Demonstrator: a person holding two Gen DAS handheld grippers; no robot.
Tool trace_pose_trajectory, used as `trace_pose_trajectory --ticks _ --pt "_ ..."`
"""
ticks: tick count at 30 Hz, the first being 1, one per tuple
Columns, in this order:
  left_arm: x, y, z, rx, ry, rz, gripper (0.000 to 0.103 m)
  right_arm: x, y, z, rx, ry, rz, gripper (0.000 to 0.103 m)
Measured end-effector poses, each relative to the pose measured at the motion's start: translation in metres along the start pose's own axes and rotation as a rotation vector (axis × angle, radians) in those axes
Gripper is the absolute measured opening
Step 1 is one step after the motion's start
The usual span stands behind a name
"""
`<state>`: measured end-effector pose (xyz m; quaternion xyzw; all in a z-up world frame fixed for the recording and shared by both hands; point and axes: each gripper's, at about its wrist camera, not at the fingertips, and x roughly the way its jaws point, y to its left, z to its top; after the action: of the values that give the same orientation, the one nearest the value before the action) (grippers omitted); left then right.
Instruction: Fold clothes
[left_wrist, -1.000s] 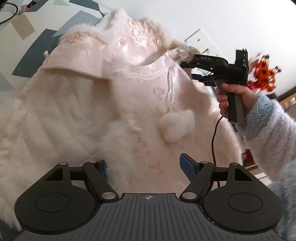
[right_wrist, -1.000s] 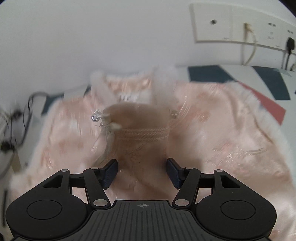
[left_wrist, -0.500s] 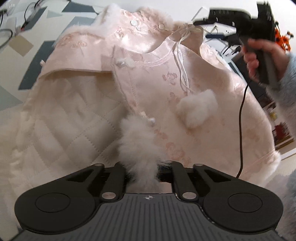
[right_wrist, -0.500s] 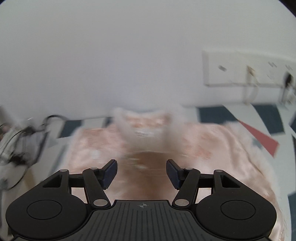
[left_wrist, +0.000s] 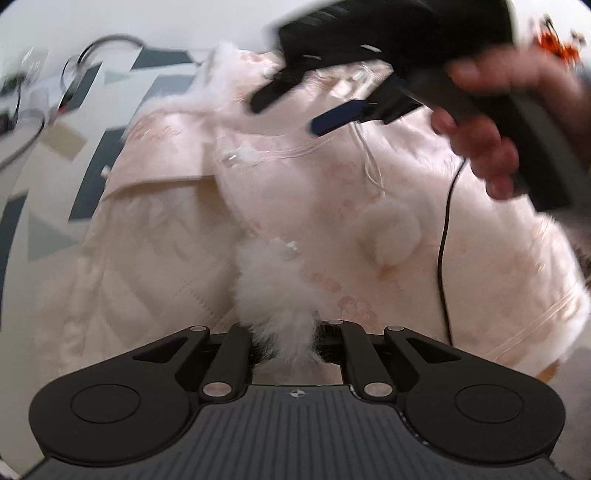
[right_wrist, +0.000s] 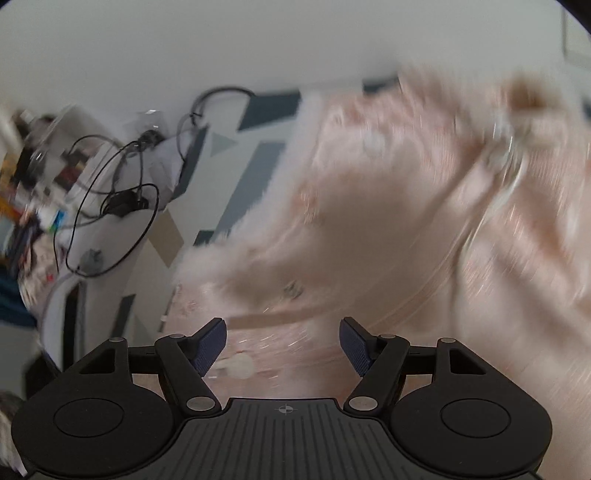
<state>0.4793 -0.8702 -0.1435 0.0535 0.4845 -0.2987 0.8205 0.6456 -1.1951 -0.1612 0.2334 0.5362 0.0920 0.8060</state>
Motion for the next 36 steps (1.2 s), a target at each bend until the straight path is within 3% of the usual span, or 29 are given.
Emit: trace_pose_trajectory --ticks 6,11,12,13,14,15,16,18,20,23,26,27,33,36 --pt "-0.008 -0.033 -0.004 0.208 -0.076 -0.018 0.010 0.009 0.034 -0.014 -0.084 0.061 -0.107 0.073" --pt "-0.012 -0.038 -0.005 0.270 -0.102 -0.049 0.010 -0.003 0.055 -0.027 -0.209 0.051 -0.189 0.071" --pt "-0.012 -0.037 -0.004 0.269 -0.103 -0.050 0.010 -0.006 0.057 -0.029 -0.234 0.043 -0.199 0.061" --pt "-0.012 -0.035 -0.005 0.268 -0.103 -0.051 0.010 -0.010 0.057 -0.030 -0.246 0.033 -0.205 0.044" --pt "-0.012 -0.034 -0.005 0.267 -0.104 -0.052 0.010 -0.015 0.056 -0.032 -0.259 0.023 -0.211 0.019" --pt "-0.012 -0.032 -0.005 0.261 -0.104 -0.053 0.010 -0.018 0.055 -0.033 -0.262 0.013 -0.211 0.007" --pt "-0.012 -0.031 -0.005 0.253 -0.104 -0.054 0.011 -0.022 0.051 -0.032 -0.241 0.002 -0.194 0.007" --pt "-0.011 -0.027 -0.005 0.238 -0.101 -0.064 0.029 -0.031 0.039 -0.029 -0.172 -0.038 -0.144 0.007" --pt "-0.008 -0.021 -0.006 0.228 -0.086 -0.109 0.039 -0.043 0.025 -0.026 -0.062 -0.088 -0.046 0.007" --pt "-0.004 -0.013 -0.013 0.184 -0.055 -0.182 0.038 -0.058 0.010 -0.019 0.082 -0.144 0.060 0.007" --pt "-0.003 -0.001 -0.019 0.116 -0.045 -0.244 0.009 -0.062 0.009 -0.014 0.114 -0.170 0.074 0.007" --pt "-0.006 0.004 -0.020 0.103 -0.058 -0.257 0.006 -0.063 0.009 -0.013 0.119 -0.177 0.072 0.007" --pt "-0.040 0.034 -0.026 -0.026 -0.149 -0.321 0.004 -0.064 0.020 -0.012 0.158 -0.224 0.122 0.007" --pt "-0.054 0.058 -0.033 -0.107 -0.174 -0.292 0.004 -0.059 0.037 -0.009 0.130 -0.227 0.137 0.007"
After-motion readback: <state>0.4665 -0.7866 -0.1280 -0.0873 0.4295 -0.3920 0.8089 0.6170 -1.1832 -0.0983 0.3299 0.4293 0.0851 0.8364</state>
